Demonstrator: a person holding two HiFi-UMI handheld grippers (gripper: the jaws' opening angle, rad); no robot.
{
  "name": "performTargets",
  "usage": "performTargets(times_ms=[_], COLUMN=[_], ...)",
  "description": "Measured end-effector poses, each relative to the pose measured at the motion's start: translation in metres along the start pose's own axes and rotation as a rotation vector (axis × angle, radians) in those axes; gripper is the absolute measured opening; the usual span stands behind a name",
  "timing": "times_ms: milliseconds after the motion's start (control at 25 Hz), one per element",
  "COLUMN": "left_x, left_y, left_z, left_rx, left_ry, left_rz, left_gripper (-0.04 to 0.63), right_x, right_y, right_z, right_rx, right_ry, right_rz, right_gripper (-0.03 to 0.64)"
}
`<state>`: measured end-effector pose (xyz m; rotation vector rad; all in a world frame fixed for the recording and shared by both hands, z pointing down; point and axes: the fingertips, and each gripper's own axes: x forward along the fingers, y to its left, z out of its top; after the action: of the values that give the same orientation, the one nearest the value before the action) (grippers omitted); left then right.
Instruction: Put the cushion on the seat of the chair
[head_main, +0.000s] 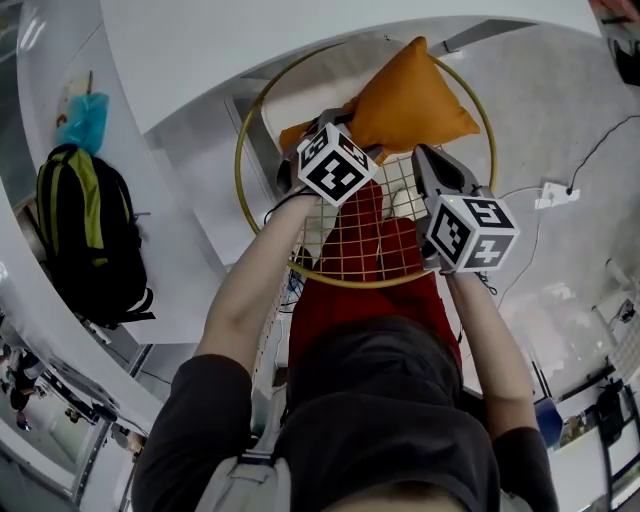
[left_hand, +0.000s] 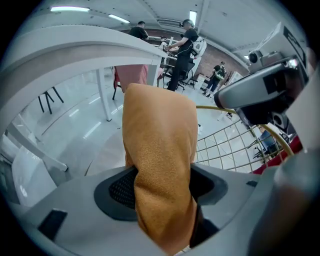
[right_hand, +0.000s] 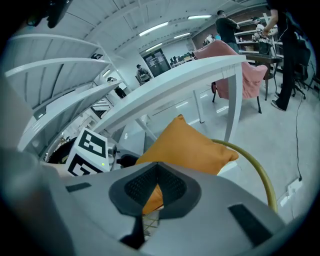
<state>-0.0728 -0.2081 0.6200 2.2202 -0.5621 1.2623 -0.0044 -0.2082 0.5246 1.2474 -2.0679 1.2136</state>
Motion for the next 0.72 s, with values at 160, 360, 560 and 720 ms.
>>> performTargets(times_ms=[160, 360, 560, 720], left_x=[0.011, 0.021, 0.030, 0.039], left_y=[0.003, 0.010, 0.013, 0.013], left_z=[-0.006, -0.012, -0.016, -0.020], left_rx=[0.001, -0.025, -0.048, -0.057], left_ry=[0.029, 0.045, 0.061, 0.078], left_rz=[-0.010, -0.015, -0.024, -0.031], left_gripper=[0.299, 0.299, 0.301, 0.302], right_x=[0.010, 0.022, 0.027, 0.030], right_y=[-0.002, -0.003, -0.004, -0.003], right_z=[-0.004, -0.009, -0.011, -0.014], right_rx=[-0.021, -0.033, -0.033, -0.032], right_ry=[0.025, 0.052, 0.063, 0.077], right_rz=[-0.010, -0.014, -0.019, -0.018], right_gripper=[0.017, 0.017, 0.017, 0.017])
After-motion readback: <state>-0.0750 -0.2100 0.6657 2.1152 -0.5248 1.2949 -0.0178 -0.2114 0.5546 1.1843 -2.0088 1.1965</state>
